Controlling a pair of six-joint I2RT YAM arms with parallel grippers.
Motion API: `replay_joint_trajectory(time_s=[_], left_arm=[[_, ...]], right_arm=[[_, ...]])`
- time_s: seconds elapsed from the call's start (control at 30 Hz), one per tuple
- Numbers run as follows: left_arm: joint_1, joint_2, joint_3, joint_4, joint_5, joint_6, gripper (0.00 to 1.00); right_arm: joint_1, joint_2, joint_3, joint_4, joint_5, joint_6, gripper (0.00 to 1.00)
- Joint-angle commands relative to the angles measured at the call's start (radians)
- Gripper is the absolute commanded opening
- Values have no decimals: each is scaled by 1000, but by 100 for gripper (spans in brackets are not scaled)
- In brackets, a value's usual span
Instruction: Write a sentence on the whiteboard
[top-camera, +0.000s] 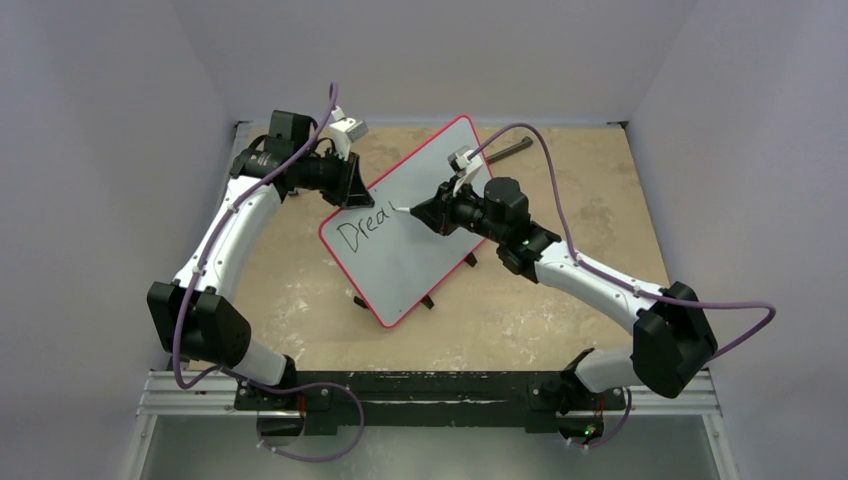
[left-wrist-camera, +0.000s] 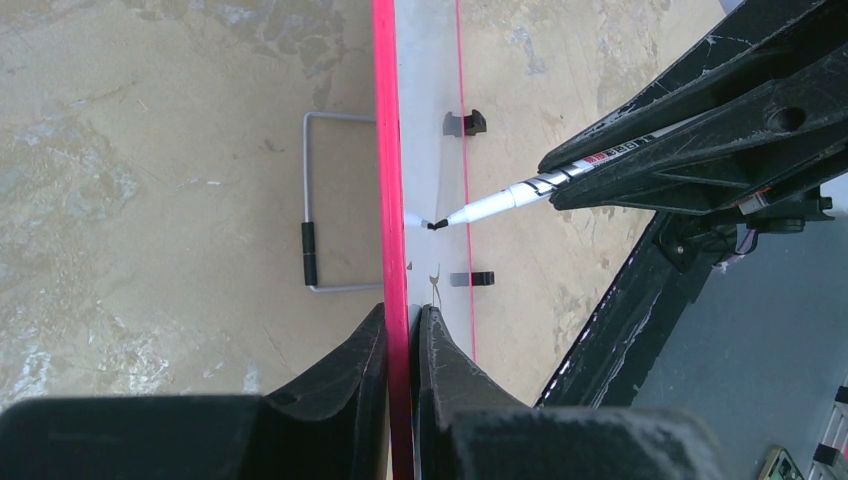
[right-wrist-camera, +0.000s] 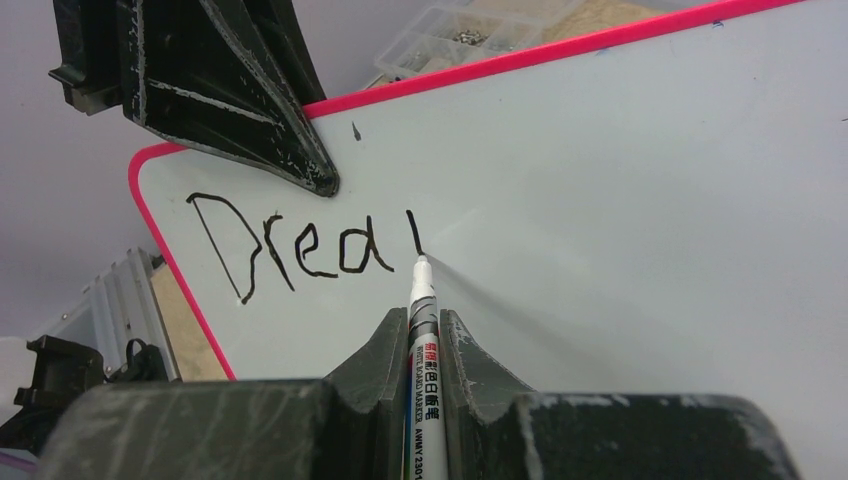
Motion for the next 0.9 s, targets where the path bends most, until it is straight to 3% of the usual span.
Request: replay_joint_trajectory(time_s=[0.0,0.5,0.87], left_arm=[[-15,-51,18,63,21,44,0],[-16,-50,18,63,22,43,0],[-16,-52,19,61,19,44,0]], right_arm=[[-2,-12,20,11,40,-1,0],[-2,38,124,-42,75,-2,0],[-2,21,82,-51,87,2,0]])
